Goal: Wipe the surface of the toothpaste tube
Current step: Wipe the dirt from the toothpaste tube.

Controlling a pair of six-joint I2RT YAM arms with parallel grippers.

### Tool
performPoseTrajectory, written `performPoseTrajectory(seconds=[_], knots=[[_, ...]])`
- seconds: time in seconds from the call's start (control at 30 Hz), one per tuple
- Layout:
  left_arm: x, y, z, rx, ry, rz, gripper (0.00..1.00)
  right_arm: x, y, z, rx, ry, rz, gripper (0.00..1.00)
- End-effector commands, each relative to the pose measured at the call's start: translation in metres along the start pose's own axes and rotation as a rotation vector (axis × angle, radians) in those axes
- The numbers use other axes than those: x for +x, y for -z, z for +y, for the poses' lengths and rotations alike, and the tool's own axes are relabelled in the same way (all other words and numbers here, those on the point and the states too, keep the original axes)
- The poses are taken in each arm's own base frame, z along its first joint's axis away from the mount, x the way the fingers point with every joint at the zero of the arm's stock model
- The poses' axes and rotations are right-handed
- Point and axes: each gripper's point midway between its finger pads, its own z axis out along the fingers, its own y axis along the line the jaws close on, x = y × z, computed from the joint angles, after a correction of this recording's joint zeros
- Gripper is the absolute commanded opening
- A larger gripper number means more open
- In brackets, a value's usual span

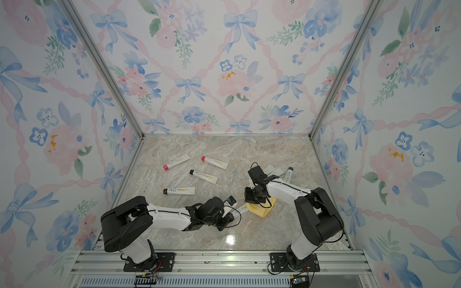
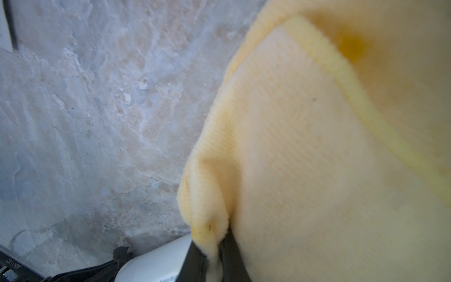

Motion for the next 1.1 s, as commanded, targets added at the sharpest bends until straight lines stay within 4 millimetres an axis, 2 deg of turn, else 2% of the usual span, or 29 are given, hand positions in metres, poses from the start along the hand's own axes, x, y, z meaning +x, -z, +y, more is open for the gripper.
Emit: performPoseTrajectory(seconds=[0.0,0.13,0.3,0.37,0.5,0.63,0.87,0.97,1.07], knots=[[0.026,-0.005,0.005,-0.02,0.006,0.086,0.22,0.038,-0.003,-0.009,0.055,-0.004,0.084,0.12],[0.026,-0.005,0.005,-0.022,0.002,0.086,0.22,0.057,-0.001,0.005,-0.019,-0.022,0.097,0.12],[0.023,-0.005,0.005,-0.023,0.0,0.08,0.22,0.07,0.0,0.007,-0.052,-0.054,0.109,0.12],[0.024,-0.004,0.006,-0.024,0.002,0.082,0.22,0.071,-0.002,0.0,-0.032,-0.054,0.105,0.12],[0.022,-0.002,0.006,-0.03,0.0,0.073,0.23,0.069,-0.007,-0.027,0.052,-0.092,0.114,0.12],[0.022,0.002,0.007,-0.035,0.001,0.066,0.23,0.061,-0.003,-0.056,0.135,-0.107,0.077,0.12],[0.023,0.0,0.007,-0.033,0.0,0.071,0.23,0.054,0.001,-0.077,0.158,-0.144,0.064,0.12],[0.024,-0.002,0.007,-0.032,0.001,0.077,0.23,0.056,-0.002,-0.071,0.142,-0.135,0.076,0.12],[0.023,-0.003,0.006,-0.03,-0.001,0.079,0.23,0.062,-0.003,-0.051,0.093,-0.108,0.096,0.12]])
